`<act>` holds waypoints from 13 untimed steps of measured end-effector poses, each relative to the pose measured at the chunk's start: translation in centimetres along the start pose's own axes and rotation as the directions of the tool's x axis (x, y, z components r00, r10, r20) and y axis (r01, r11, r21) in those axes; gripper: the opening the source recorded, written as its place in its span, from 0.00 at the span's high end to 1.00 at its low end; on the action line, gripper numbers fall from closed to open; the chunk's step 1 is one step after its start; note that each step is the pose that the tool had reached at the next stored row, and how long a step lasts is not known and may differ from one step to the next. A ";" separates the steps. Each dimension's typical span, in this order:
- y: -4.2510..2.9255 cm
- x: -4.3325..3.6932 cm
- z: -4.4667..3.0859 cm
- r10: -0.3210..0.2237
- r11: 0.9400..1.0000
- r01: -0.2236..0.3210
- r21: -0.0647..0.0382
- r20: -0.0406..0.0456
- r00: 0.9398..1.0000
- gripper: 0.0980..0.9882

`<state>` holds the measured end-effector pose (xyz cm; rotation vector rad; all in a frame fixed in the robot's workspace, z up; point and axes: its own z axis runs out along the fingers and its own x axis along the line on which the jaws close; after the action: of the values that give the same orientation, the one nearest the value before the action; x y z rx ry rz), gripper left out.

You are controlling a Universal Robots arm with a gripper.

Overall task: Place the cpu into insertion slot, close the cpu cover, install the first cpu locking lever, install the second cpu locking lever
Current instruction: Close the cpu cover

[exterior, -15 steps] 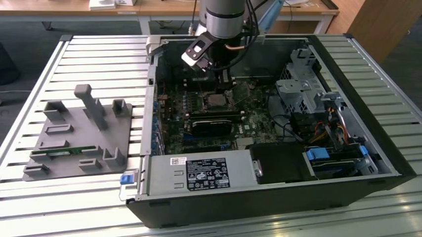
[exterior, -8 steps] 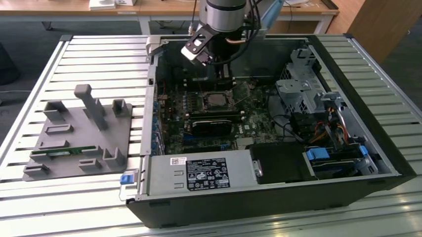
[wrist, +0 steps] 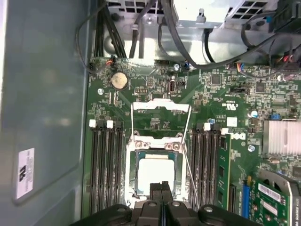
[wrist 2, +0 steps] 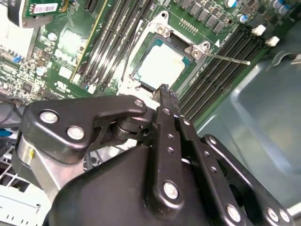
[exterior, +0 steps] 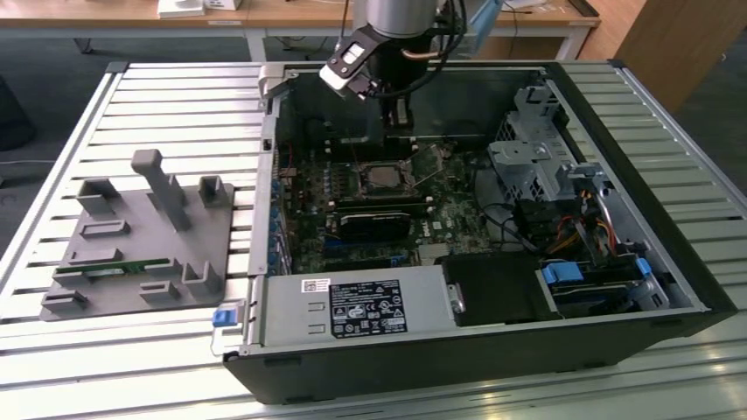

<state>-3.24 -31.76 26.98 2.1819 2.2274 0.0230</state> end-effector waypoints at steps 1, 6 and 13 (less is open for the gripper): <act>0.00 -0.10 0.00 0.000 1.000 0.000 0.000 0.000 1.000 0.99; -0.02 -1.17 0.00 0.005 1.000 -0.005 0.000 0.000 1.000 0.99; 1.32 -1.44 0.10 0.008 1.000 -0.008 0.000 -0.016 1.000 0.99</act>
<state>-1.89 -33.18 26.93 2.1990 2.2264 0.0398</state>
